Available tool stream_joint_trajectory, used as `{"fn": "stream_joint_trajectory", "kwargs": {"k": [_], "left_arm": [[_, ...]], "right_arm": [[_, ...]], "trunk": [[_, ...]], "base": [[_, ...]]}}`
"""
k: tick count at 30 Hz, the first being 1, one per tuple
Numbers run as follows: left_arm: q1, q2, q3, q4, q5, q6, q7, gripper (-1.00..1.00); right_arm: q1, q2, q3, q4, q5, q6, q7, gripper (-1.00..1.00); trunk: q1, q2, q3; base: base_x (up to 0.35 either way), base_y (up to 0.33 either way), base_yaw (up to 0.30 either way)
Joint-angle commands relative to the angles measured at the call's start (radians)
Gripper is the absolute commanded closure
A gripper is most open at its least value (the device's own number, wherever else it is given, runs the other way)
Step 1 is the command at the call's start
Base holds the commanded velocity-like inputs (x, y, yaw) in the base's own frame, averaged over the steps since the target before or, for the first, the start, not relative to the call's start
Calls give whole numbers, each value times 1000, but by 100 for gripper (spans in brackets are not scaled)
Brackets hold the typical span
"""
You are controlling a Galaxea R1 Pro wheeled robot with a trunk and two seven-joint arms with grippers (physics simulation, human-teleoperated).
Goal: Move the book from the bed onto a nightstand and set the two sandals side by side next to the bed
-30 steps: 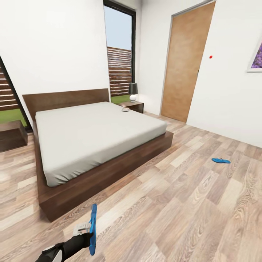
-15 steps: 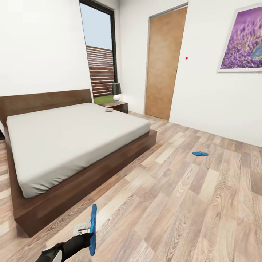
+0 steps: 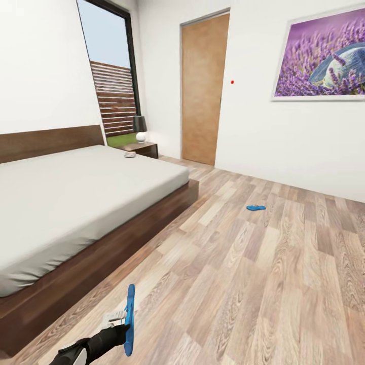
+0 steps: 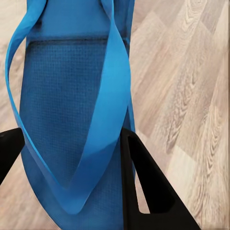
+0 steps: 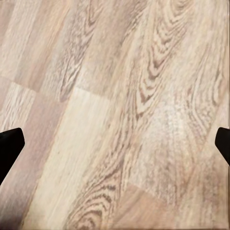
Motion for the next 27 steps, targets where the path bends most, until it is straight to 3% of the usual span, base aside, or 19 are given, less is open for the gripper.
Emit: {"fn": "stream_joint_trajectory", "kwargs": {"k": [1, 27], "left_arm": [[0, 0, 2, -1, 7, 9, -3, 100], [0, 0, 3, -1, 7, 9, -3, 100]], "right_arm": [[-1, 0, -3, 0, -9, 9, 5, -100], [-1, 0, -3, -1, -10, 9, 5, -100]], "trunk": [[0, 0, -1], [0, 0, -1]], "base": [[0, 0, -140], [0, 0, -196]]}}
